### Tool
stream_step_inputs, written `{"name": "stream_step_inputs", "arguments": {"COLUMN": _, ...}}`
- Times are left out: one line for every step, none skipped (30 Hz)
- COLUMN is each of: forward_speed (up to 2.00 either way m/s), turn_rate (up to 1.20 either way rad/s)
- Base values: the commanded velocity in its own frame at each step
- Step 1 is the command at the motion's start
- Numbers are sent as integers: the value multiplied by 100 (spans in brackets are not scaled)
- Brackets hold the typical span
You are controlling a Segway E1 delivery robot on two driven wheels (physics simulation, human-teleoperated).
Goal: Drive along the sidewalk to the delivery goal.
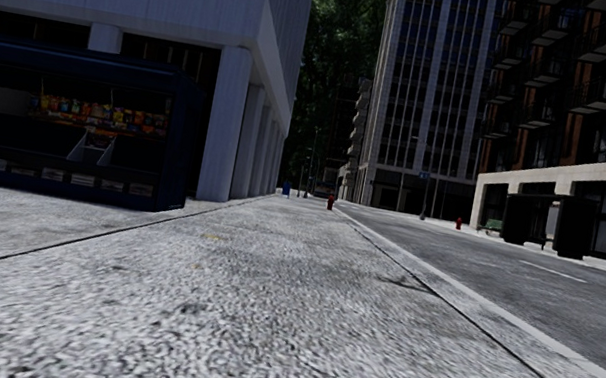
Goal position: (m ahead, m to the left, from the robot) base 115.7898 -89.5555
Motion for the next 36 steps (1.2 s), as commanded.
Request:
{"name": "stream_step_inputs", "arguments": {"forward_speed": 200, "turn_rate": 0}}
{"name": "stream_step_inputs", "arguments": {"forward_speed": 200, "turn_rate": 0}}
{"name": "stream_step_inputs", "arguments": {"forward_speed": 200, "turn_rate": 0}}
{"name": "stream_step_inputs", "arguments": {"forward_speed": 200, "turn_rate": 0}}
{"name": "stream_step_inputs", "arguments": {"forward_speed": 200, "turn_rate": 0}}
{"name": "stream_step_inputs", "arguments": {"forward_speed": 200, "turn_rate": 0}}
{"name": "stream_step_inputs", "arguments": {"forward_speed": 200, "turn_rate": 0}}
{"name": "stream_step_inputs", "arguments": {"forward_speed": 200, "turn_rate": 0}}
{"name": "stream_step_inputs", "arguments": {"forward_speed": 200, "turn_rate": 0}}
{"name": "stream_step_inputs", "arguments": {"forward_speed": 200, "turn_rate": 0}}
{"name": "stream_step_inputs", "arguments": {"forward_speed": 200, "turn_rate": 0}}
{"name": "stream_step_inputs", "arguments": {"forward_speed": 200, "turn_rate": 0}}
{"name": "stream_step_inputs", "arguments": {"forward_speed": 200, "turn_rate": 0}}
{"name": "stream_step_inputs", "arguments": {"forward_speed": 200, "turn_rate": 0}}
{"name": "stream_step_inputs", "arguments": {"forward_speed": 200, "turn_rate": 0}}
{"name": "stream_step_inputs", "arguments": {"forward_speed": 200, "turn_rate": 0}}
{"name": "stream_step_inputs", "arguments": {"forward_speed": 200, "turn_rate": 0}}
{"name": "stream_step_inputs", "arguments": {"forward_speed": 200, "turn_rate": 0}}
{"name": "stream_step_inputs", "arguments": {"forward_speed": 200, "turn_rate": 0}}
{"name": "stream_step_inputs", "arguments": {"forward_speed": 200, "turn_rate": 0}}
{"name": "stream_step_inputs", "arguments": {"forward_speed": 200, "turn_rate": 0}}
{"name": "stream_step_inputs", "arguments": {"forward_speed": 200, "turn_rate": 0}}
{"name": "stream_step_inputs", "arguments": {"forward_speed": 200, "turn_rate": 0}}
{"name": "stream_step_inputs", "arguments": {"forward_speed": 200, "turn_rate": 0}}
{"name": "stream_step_inputs", "arguments": {"forward_speed": 200, "turn_rate": 0}}
{"name": "stream_step_inputs", "arguments": {"forward_speed": 200, "turn_rate": 0}}
{"name": "stream_step_inputs", "arguments": {"forward_speed": 200, "turn_rate": 0}}
{"name": "stream_step_inputs", "arguments": {"forward_speed": 200, "turn_rate": 0}}
{"name": "stream_step_inputs", "arguments": {"forward_speed": 200, "turn_rate": 0}}
{"name": "stream_step_inputs", "arguments": {"forward_speed": 200, "turn_rate": 0}}
{"name": "stream_step_inputs", "arguments": {"forward_speed": 200, "turn_rate": 0}}
{"name": "stream_step_inputs", "arguments": {"forward_speed": 200, "turn_rate": 0}}
{"name": "stream_step_inputs", "arguments": {"forward_speed": 200, "turn_rate": 0}}
{"name": "stream_step_inputs", "arguments": {"forward_speed": 200, "turn_rate": 0}}
{"name": "stream_step_inputs", "arguments": {"forward_speed": 200, "turn_rate": 0}}
{"name": "stream_step_inputs", "arguments": {"forward_speed": 200, "turn_rate": 0}}
